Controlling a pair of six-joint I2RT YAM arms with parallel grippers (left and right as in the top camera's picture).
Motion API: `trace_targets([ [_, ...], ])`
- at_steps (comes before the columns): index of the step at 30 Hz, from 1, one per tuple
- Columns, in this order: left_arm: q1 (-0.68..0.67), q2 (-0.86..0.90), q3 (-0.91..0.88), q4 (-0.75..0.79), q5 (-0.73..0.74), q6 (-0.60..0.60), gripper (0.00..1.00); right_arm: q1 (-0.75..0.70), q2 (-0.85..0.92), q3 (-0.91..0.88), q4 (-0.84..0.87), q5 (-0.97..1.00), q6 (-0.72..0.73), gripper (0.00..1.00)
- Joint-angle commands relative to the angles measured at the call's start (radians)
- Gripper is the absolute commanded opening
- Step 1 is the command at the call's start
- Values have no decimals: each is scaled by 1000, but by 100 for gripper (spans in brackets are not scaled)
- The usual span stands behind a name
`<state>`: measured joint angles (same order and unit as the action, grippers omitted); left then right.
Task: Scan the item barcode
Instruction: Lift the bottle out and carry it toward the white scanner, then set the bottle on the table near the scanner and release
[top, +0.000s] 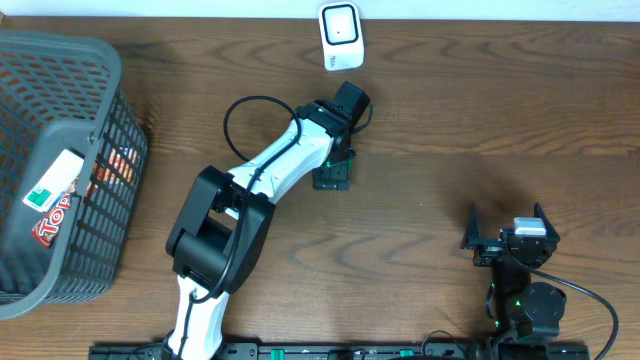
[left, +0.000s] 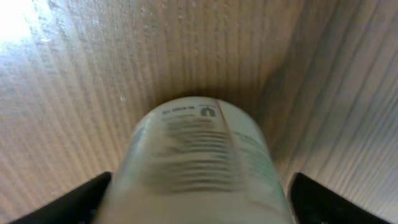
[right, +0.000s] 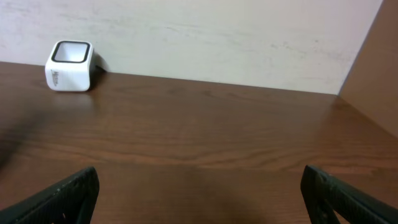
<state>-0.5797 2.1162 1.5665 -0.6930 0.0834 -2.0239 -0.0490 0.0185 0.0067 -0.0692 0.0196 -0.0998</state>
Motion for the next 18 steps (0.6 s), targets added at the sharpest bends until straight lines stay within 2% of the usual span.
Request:
trace_targets([
  [1,1,27,-5,-9,20,-58,96,8,-2,-1,-3,8,-14,99],
  [10,1,-17,-5,1,59,5,96,8,-2,-1,-3,8,-14,99],
  [18,43,-233,-4,51,-29,162,96,8,-2,-1,-3,9,-13,99],
])
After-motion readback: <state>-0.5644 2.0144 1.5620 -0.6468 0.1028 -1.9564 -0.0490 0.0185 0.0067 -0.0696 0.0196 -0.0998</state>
